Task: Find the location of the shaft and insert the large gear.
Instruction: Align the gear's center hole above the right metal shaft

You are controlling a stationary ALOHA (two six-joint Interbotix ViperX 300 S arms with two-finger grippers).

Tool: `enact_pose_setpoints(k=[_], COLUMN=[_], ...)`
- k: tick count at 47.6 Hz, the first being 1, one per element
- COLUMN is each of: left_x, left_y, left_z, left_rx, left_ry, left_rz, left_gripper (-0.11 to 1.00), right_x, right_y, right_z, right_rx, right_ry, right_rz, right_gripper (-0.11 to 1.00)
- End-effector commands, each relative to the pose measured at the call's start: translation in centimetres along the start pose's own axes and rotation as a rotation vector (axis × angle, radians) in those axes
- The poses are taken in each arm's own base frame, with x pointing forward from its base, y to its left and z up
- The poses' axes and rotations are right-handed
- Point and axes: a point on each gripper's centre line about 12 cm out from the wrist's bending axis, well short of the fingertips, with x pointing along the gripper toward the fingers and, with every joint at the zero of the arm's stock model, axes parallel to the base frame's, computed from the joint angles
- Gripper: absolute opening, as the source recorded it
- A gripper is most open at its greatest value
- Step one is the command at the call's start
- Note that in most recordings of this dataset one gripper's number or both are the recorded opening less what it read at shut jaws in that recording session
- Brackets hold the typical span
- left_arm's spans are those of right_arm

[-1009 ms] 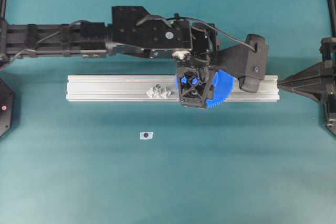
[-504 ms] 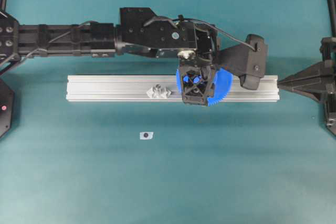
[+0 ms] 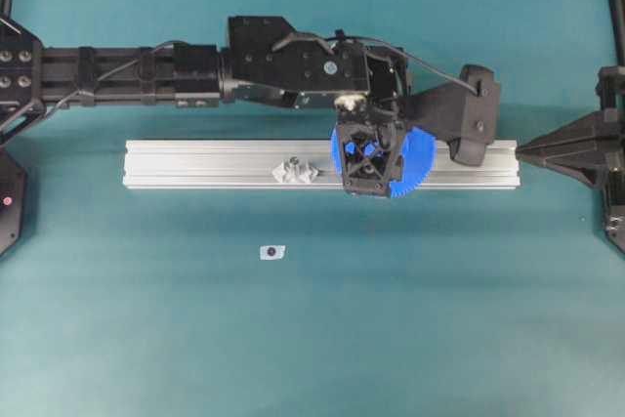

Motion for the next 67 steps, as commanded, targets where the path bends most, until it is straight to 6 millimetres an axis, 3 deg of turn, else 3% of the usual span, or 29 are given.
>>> enact_pose_setpoints(k=[1,25,36,67], left_x=[-2.1,-1.7,-1.9,-2.2], left_y=[1.9,2.3,1.0,0.9], left_z=[0.5,0.3,0.9,0.6], left_rx=[-0.024,0.005,0.034,0.03], left_ry=[-0.051,-0.044,-0.049,-0.028], left_rz=[0.031,0.034,0.024,0.017], left_gripper=[0.7,0.7,0.7,0.7], right_x=[0.0,0.0,0.0,0.0], right_y=[0.0,0.0,0.0,0.0], right_z=[0.4,0.4,0.4,0.3], right_rx=[0.008,0.007,0.008,0.008], right_ry=[-0.009,-0.014,-0.014,-0.011], right_rz=[-0.001,-0.001,-0.001,0.0], right_gripper=[0.0,0.0,0.0,0.0])
